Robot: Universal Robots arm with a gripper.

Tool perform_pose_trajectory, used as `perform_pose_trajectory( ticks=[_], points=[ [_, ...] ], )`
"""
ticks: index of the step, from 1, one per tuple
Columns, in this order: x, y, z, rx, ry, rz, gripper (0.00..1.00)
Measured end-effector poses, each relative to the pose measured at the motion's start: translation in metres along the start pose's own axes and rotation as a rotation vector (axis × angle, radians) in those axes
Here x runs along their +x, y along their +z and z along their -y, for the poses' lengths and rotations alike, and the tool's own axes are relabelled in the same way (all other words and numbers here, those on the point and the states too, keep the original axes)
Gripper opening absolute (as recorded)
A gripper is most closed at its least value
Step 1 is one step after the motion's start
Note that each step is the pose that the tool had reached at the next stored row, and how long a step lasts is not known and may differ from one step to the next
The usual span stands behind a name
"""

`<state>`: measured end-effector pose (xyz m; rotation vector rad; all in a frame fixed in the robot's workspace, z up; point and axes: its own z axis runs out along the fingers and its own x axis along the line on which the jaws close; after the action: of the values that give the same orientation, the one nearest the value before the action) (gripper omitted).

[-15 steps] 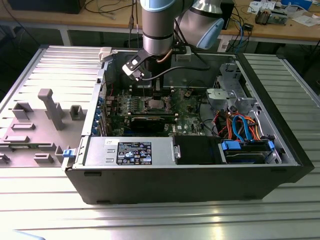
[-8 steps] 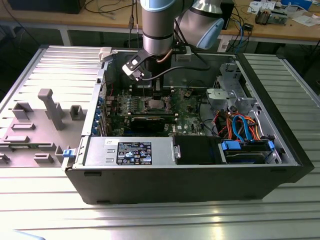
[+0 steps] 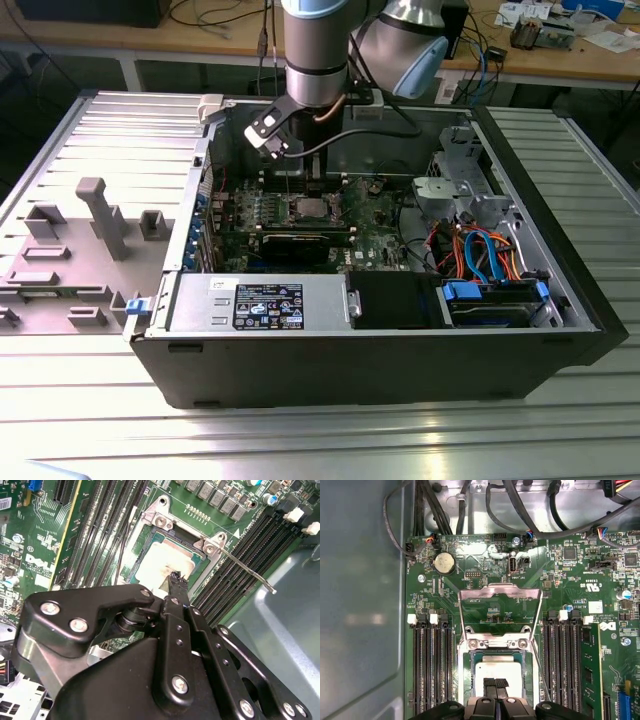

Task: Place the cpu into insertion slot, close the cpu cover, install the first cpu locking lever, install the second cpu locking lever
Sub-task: 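Close the cpu cover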

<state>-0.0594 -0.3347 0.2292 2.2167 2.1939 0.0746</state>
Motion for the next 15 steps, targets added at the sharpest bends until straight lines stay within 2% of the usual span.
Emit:
perform_pose_trajectory(
  ticks=[2,6,15],
  points=[
    [0.0001,-0.0028,-0.0002,0.0000,0.000,0.0000,0.11],
    [0.0001,-0.0042,-0.0003,0.0000,0.000,0.0000,0.11],
    [0.0001,-0.0043,-0.0023,0.0000,0.000,-0.0001,0.11]
  ],
)
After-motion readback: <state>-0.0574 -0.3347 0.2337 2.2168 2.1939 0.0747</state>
